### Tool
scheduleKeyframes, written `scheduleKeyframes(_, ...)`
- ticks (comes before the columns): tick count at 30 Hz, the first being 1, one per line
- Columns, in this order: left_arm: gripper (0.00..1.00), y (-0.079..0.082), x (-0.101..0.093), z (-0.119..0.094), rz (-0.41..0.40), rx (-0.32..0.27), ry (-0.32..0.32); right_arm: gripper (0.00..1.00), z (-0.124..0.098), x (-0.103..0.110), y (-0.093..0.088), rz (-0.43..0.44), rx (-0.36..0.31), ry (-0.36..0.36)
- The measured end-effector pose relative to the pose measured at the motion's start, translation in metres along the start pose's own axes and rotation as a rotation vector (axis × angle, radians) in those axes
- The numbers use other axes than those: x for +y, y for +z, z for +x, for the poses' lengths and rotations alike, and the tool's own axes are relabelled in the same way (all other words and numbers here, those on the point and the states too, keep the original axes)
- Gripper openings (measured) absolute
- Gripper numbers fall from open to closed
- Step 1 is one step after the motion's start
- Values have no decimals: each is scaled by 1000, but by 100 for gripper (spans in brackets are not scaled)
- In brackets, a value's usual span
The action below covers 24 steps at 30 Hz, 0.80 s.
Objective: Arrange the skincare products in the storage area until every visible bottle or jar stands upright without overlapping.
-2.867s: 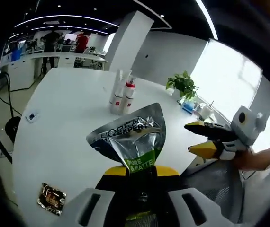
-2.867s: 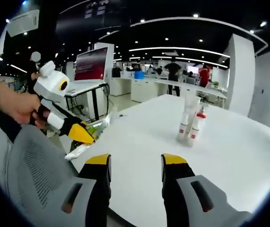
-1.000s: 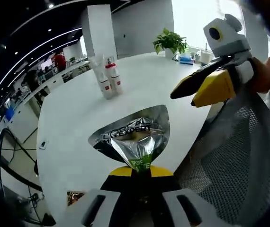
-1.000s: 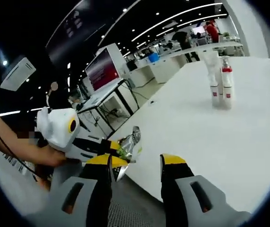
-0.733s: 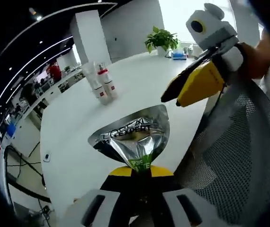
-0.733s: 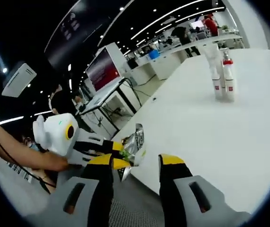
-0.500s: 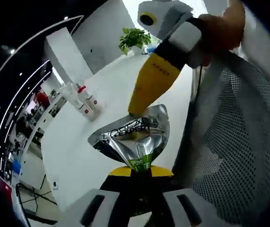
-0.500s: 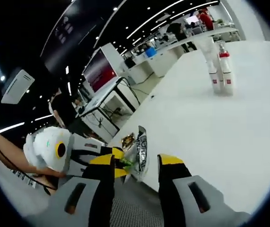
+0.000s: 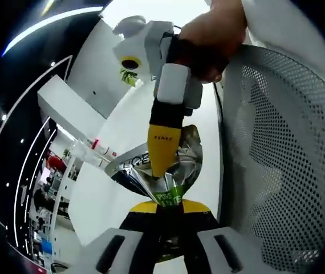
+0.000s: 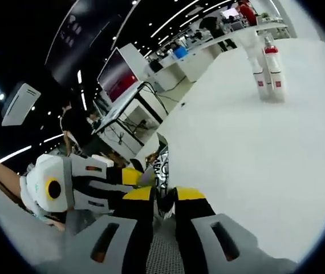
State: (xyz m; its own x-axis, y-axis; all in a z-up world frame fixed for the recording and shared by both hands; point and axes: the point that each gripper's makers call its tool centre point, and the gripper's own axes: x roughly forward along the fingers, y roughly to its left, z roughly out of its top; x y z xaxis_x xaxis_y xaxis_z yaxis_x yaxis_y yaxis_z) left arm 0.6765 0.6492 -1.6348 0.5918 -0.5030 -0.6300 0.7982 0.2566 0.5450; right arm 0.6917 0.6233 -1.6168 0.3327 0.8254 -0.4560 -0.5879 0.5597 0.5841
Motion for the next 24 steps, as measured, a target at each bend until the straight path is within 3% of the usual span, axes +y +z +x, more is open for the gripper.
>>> scheduleKeyframes(2, 12, 0, 4, -1, -3, -7, 12, 9, -1, 1, 1, 2, -2, 1)
scheduleKeyframes(8, 23, -2, 10, 0, -3, -5, 44, 3, -6, 0, 6, -112, -17, -27)
scheduleKeyframes(13, 19, -5, 14, 0, -34, 4, 55, 0, -11, -7, 9, -114, -31, -45)
scheduleKeyframes(16, 20, -8, 18, 0, -160, -5, 62, 0, -16, -11, 19, -143, -78, -72)
scheduleKeyframes(18, 26, -5, 23, -1, -297, -51, 68, 0, -17, -13, 20, -160, -82, -85)
scheduleKeyframes(20, 41, -9, 32, -3, -371, -67, 97, 0, -15, -13, 16, -185, -59, -88)
scheduleKeyframes(22, 44, -12, 35, -5, -443, -68, 94, 0, -12, -10, 11, -255, -28, -87)
scheduleKeyframes(24, 43, -21, 37, -5, -455, -36, 101, 0, -9, -3, 8, -307, -9, -71)
